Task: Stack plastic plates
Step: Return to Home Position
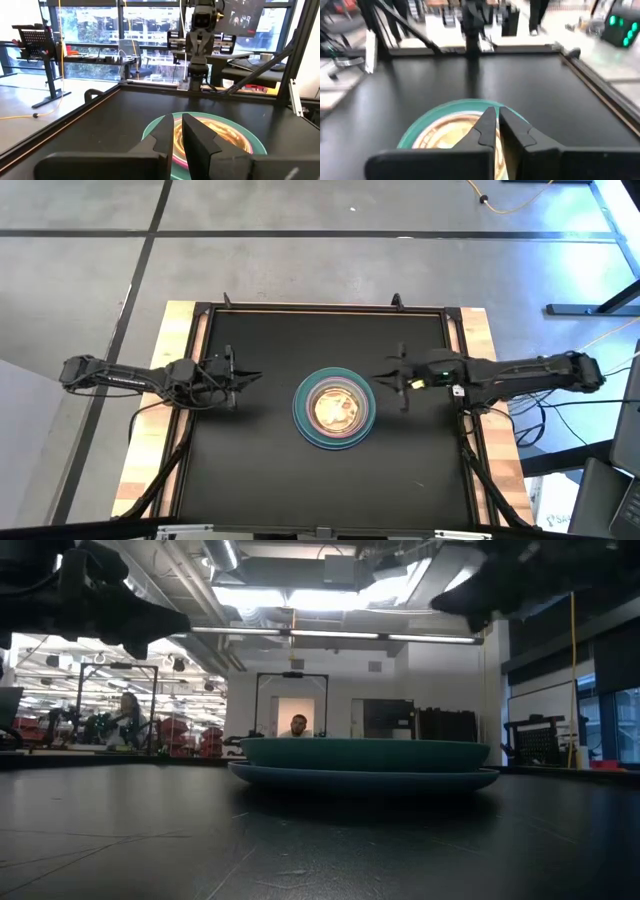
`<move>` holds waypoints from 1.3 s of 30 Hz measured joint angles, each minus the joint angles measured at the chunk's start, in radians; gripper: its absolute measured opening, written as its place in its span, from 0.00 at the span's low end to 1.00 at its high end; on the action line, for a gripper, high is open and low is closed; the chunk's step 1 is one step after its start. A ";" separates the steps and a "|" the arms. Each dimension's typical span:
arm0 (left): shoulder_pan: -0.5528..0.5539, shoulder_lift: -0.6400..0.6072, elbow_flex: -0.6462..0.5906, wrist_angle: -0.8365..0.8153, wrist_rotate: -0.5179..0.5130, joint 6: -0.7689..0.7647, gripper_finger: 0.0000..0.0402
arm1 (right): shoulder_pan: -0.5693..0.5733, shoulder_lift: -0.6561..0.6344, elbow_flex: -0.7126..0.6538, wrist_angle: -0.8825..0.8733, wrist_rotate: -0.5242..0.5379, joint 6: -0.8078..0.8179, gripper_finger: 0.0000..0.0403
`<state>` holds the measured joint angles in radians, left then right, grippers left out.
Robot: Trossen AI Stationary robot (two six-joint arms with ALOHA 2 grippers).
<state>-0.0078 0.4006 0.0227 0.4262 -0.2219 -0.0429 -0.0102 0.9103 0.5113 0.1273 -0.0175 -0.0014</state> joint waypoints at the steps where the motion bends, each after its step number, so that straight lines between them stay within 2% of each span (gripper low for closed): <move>1: 0.000 -0.004 0.000 -0.002 0.000 0.000 0.08 | 0.001 -0.042 -0.023 0.011 0.001 0.000 0.04; 7: 0.000 -0.004 0.000 -0.009 0.000 0.024 0.08 | 0.003 -0.271 -0.205 0.080 -0.002 0.022 0.06; 11: 0.000 -0.004 0.000 -0.038 0.009 0.019 0.08 | 0.003 -0.425 -0.332 0.186 -0.005 0.039 0.04; 16: 0.000 -0.004 0.000 -0.041 -0.015 0.026 0.08 | 0.003 -0.610 -0.432 0.179 -0.009 0.068 0.03; 22: 0.000 -0.004 -0.003 -0.058 -0.019 0.018 0.08 | 0.003 -0.798 -0.442 -0.007 0.011 0.068 0.03; 26: -0.001 -0.028 -0.015 -0.059 -0.019 -0.001 0.08 | 0.003 -0.911 -0.443 -0.152 0.079 0.068 0.03; 30: -0.015 -0.061 -0.015 -0.068 -0.009 0.000 0.08 | 0.003 -0.907 -0.452 -0.178 0.104 0.076 0.03; 33: -0.033 -0.092 -0.015 -0.071 0.046 -0.002 0.08 | 0.003 -0.908 -0.504 -0.093 0.095 0.079 0.03; 36: -0.059 -0.118 -0.015 -0.088 0.106 -0.010 0.08 | 0.003 -0.892 -0.504 -0.095 0.079 0.116 0.03; 39: -0.085 -0.135 -0.015 -0.108 0.104 -0.011 0.08 | 0.003 -0.880 -0.504 -0.101 0.076 0.133 0.03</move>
<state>-0.0924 0.2659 0.0078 0.3183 -0.1176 -0.0539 -0.0071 0.0307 0.0074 0.0265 0.0589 0.1312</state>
